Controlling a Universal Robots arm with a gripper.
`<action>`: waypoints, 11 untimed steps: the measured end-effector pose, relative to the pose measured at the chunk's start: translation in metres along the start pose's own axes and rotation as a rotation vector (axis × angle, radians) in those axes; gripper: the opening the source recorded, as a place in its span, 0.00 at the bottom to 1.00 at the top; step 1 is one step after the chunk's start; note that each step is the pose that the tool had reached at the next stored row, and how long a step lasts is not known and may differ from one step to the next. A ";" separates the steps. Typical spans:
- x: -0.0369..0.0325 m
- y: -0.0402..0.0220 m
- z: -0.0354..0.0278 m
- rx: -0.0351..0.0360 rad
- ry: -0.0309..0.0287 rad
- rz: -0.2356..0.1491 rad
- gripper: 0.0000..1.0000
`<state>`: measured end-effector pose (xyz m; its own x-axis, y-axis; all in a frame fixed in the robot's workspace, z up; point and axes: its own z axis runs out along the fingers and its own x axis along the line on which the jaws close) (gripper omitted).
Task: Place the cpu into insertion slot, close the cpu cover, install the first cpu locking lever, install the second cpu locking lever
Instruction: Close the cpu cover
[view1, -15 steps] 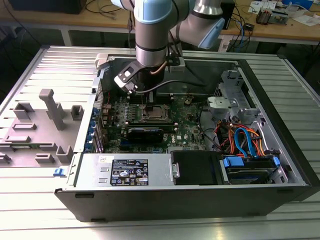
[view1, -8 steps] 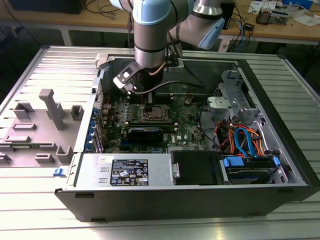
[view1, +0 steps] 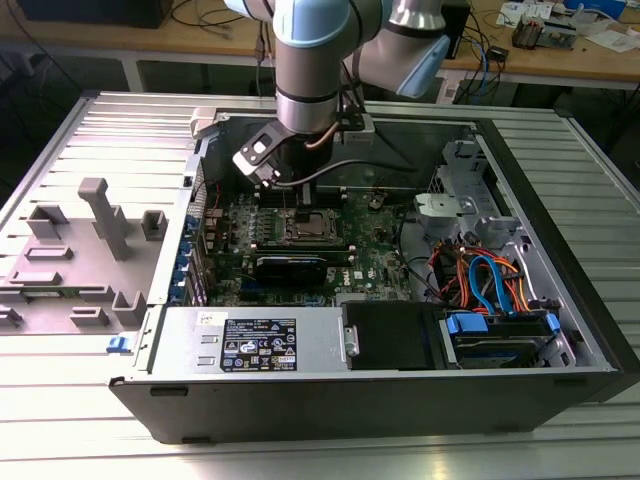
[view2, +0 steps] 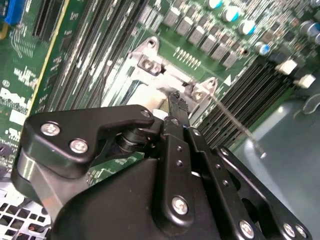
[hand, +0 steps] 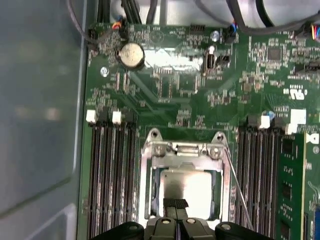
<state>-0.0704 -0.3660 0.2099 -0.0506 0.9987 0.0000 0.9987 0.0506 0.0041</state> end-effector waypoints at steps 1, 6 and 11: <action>-0.0001 0.0026 0.0000 0.0000 0.0000 0.000 0.11; -0.0005 0.0089 0.0001 0.0000 0.0000 0.000 0.11; -0.0006 0.0090 0.0001 0.0000 0.0000 0.000 0.11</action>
<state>-0.0614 -0.3662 0.2098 -0.0507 0.9987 0.0000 0.9987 0.0507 0.0041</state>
